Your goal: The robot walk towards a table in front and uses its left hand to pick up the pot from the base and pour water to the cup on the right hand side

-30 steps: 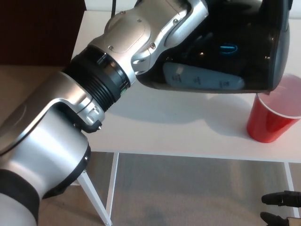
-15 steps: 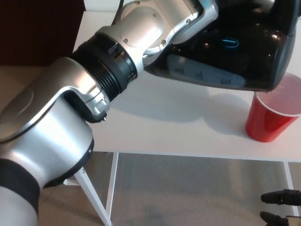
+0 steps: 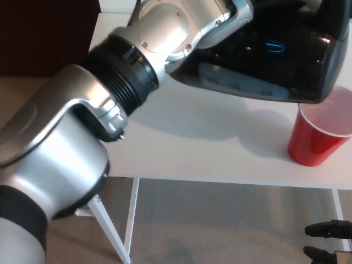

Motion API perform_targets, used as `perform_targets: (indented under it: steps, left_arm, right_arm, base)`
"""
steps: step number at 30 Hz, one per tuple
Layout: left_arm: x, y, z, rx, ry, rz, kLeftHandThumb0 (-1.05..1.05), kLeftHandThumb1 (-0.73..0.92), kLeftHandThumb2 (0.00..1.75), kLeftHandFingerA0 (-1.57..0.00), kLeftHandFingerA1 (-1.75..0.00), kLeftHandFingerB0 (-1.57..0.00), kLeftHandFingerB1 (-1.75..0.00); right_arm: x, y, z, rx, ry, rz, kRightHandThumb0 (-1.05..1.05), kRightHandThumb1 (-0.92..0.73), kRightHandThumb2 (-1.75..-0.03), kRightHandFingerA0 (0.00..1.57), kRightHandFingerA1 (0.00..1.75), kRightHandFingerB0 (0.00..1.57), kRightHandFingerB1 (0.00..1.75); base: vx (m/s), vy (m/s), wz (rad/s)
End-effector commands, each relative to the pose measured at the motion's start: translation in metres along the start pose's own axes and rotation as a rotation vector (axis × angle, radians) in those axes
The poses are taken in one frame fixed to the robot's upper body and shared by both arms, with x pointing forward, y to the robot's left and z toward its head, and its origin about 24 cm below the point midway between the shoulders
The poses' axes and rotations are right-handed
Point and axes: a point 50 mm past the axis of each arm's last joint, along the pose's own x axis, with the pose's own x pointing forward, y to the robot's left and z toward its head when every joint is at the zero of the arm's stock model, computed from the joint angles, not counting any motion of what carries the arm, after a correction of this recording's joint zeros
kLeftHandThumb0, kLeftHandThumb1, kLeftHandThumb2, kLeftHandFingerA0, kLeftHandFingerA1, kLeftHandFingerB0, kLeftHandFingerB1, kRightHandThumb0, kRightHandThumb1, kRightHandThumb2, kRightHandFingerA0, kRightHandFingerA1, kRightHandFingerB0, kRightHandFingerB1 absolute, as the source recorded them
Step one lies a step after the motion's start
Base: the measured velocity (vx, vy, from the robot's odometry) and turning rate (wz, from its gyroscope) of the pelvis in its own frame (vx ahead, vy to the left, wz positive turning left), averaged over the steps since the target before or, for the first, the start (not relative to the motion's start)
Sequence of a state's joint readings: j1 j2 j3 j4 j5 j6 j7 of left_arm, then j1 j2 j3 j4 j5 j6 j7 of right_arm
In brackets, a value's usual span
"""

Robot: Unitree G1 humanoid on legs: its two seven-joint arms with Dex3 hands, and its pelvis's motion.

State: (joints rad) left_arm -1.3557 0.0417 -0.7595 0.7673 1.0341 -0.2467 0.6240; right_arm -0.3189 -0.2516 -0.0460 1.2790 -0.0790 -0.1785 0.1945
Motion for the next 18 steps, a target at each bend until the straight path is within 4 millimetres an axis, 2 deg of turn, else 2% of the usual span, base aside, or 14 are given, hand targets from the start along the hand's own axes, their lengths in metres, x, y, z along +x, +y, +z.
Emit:
perform_targets:
  steps: [1, 2, 3, 5, 8, 9, 10, 11, 12, 13, 14, 16, 17, 18]
  left_arm:
    - [0.010, 0.015, -0.011, -0.321, 0.318, 0.119, -0.27, 0.62, 0.65, -1.00, -1.63, -0.79, -0.81]
    - [0.010, 0.016, -0.015, -0.381, 0.375, 0.126, -0.16, 0.73, 0.63, -0.90, -1.75, -0.64, -1.34]
    - [0.009, 0.018, -0.022, -0.453, 0.481, 0.126, -0.14, 0.72, 0.60, -0.84, -1.74, -0.68, -1.34]
    - [0.001, 0.018, -0.041, -0.690, 0.742, 0.167, -0.12, 0.77, 0.62, -0.78, -1.73, -0.63, -1.49]
    - [-0.007, 0.018, -0.052, -0.848, 0.896, 0.205, -0.15, 0.81, 0.66, -0.78, -1.49, -0.70, -1.29]
    - [-0.013, 0.017, -0.060, -0.951, 1.005, 0.253, -0.15, 0.80, 0.65, -0.94, -1.25, -0.80, -1.06]
    - [-0.015, 0.017, -0.062, -0.993, 1.047, 0.272, -0.15, 0.80, 0.65, -0.94, -1.25, -0.80, -1.06]
    - [-0.028, 0.013, -0.073, -1.144, 1.153, 0.335, -0.09, 0.81, 0.68, -0.99, -1.33, -0.77, -1.00]
    - [-0.043, 0.008, -0.082, -1.263, 1.240, 0.392, -0.06, 0.72, 0.86, -0.98, -1.44, -0.74, -1.27]
    - [-0.054, 0.004, -0.087, -1.329, 1.295, 0.430, -0.06, 0.72, 0.86, -0.98, -1.44, -0.74, -1.27]
    - [-0.061, 0.001, -0.091, -1.367, 1.336, 0.445, -0.07, 0.74, 0.84, -0.93, -1.54, -0.70, -1.29]
    - [-0.068, -0.001, -0.094, -1.404, 1.373, 0.466, -0.07, 0.72, 0.85, -0.95, -1.58, -0.72, -1.22]
    - [-0.079, -0.005, -0.097, -1.426, 1.415, 0.492, -0.09, 0.76, 0.75, -0.98, -1.55, -0.75, -1.10]
    - [-0.093, -0.010, -0.100, -1.447, 1.464, 0.523, -0.09, 0.76, 0.75, -0.98, -1.55, -0.75, -1.10]
  right_arm:
    - [-0.001, -0.006, 0.000, 0.003, -0.002, -0.011, -0.61, -0.19, -0.76, 0.86, 0.77, 0.65, 0.66]
    - [-0.001, -0.006, 0.000, 0.000, -0.006, -0.008, -0.60, -0.32, -0.54, 0.93, 0.76, 0.74, 0.62]
    - [-0.001, -0.006, 0.000, 0.000, -0.006, -0.008, -0.62, -0.19, -0.77, 0.88, 0.79, 0.66, 0.67]
    - [-0.001, -0.006, -0.001, 0.008, -0.002, -0.014, -0.61, -0.19, -0.76, 0.87, 0.78, 0.68, 0.68]
    - [-0.001, -0.005, -0.001, 0.014, 0.002, -0.017, -0.60, -0.20, -0.76, 0.85, 0.78, 0.69, 0.69]
    - [-0.001, -0.005, -0.001, 0.007, 0.004, -0.017, -0.58, -0.19, -0.76, 0.85, 0.78, 0.68, 0.68]
    - [-0.001, -0.005, -0.001, 0.004, 0.005, -0.017, -0.58, -0.19, -0.76, 0.85, 0.78, 0.68, 0.68]
    - [-0.001, -0.005, -0.001, 0.002, 0.007, -0.018, -0.55, -0.30, -0.55, 0.96, 0.75, 0.76, 0.62]
    - [-0.001, -0.005, -0.002, 0.000, 0.014, -0.020, -0.62, -0.17, -0.73, 0.95, 0.78, 0.69, 0.65]
    - [-0.001, -0.005, -0.003, -0.003, 0.022, -0.022, -0.62, -0.17, -0.73, 0.95, 0.78, 0.69, 0.65]
    - [-0.001, -0.005, -0.004, -0.005, 0.027, -0.024, -0.55, -0.30, -0.53, 1.07, 0.76, 0.80, 0.61]
    - [-0.001, -0.005, -0.004, -0.008, 0.027, -0.025, -0.55, -0.29, -0.52, 1.09, 0.76, 0.80, 0.62]
    - [-0.001, -0.004, -0.004, -0.006, 0.022, -0.020, -0.57, -0.16, -0.73, 0.98, 0.81, 0.70, 0.68]
    - [-0.001, -0.004, -0.004, -0.003, 0.017, -0.015, -0.57, -0.16, -0.73, 0.98, 0.81, 0.70, 0.68]
  base:
    - [0.00, 0.000, 0.00]
    - [0.00, 0.000, 0.00]
    - [0.00, 0.000, 0.00]
    - [0.00, 0.000, 0.00]
    - [0.00, 0.000, 0.00]
    - [0.00, 0.000, 0.00]
    - [0.00, 0.000, 0.00]
    - [0.00, 0.000, 0.00]
    - [0.00, 0.000, 0.00]
    - [0.00, 0.000, 0.00]
    - [0.00, 0.000, 0.00]
    - [0.00, 0.000, 0.00]
    - [0.00, 0.000, 0.00]
    - [0.00, 0.000, 0.00]
